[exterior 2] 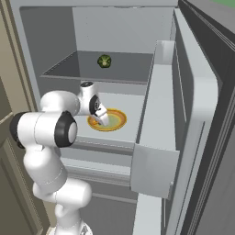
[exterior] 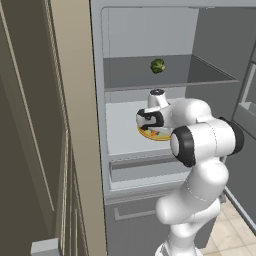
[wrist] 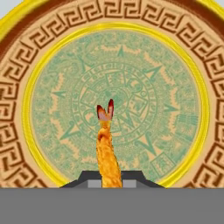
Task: Transport the shrimp from the fridge to the microwave and turn on the microwave.
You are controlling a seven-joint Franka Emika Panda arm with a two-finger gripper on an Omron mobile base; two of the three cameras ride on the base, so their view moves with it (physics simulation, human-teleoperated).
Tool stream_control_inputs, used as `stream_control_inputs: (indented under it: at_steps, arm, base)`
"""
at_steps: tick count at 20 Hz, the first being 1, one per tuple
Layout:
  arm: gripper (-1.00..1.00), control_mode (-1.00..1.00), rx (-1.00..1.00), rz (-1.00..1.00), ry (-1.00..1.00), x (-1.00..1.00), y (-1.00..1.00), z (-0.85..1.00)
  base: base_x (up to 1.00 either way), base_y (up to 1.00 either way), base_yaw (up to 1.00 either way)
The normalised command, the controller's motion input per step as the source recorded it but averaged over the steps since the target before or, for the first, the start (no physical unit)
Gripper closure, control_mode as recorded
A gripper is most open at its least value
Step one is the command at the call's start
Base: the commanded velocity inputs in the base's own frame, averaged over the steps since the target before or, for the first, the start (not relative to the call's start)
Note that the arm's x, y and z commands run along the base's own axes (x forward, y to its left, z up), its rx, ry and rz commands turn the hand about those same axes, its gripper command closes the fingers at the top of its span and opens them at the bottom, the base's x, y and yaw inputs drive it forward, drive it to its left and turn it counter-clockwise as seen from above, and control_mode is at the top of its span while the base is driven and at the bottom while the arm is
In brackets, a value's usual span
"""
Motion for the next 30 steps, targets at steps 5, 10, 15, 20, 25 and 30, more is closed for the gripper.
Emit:
stream_control_inputs:
  at_steps: [5, 10, 15, 20, 25, 30]
  arm:
    - [1.00, -1.00, -0.02, 0.00, -0.08, 0.00, 0.02, 0.00]
    - [1.00, -1.00, 0.00, 0.00, -0.06, -0.01, 0.00, 0.02]
    - [1.00, -1.00, 0.00, 0.00, -0.09, -0.15, 0.00, 0.11]
    - [1.00, -1.00, 0.00, 0.00, -0.09, -0.21, 0.06, 0.03]
    - [1.00, -1.00, 0.00, 0.01, -0.06, -0.15, 0.01, 0.09]
    - [1.00, -1.00, 0.00, 0.00, 0.00, -0.20, 0.00, 0.23]
  base:
    - [0.00, 0.00, 0.00]
    - [0.00, 0.00, 0.00]
    - [0.00, 0.00, 0.00]
    - [0.00, 0.00, 0.00]
    - [0.00, 0.00, 0.00]
    - [0.00, 0.00, 0.00]
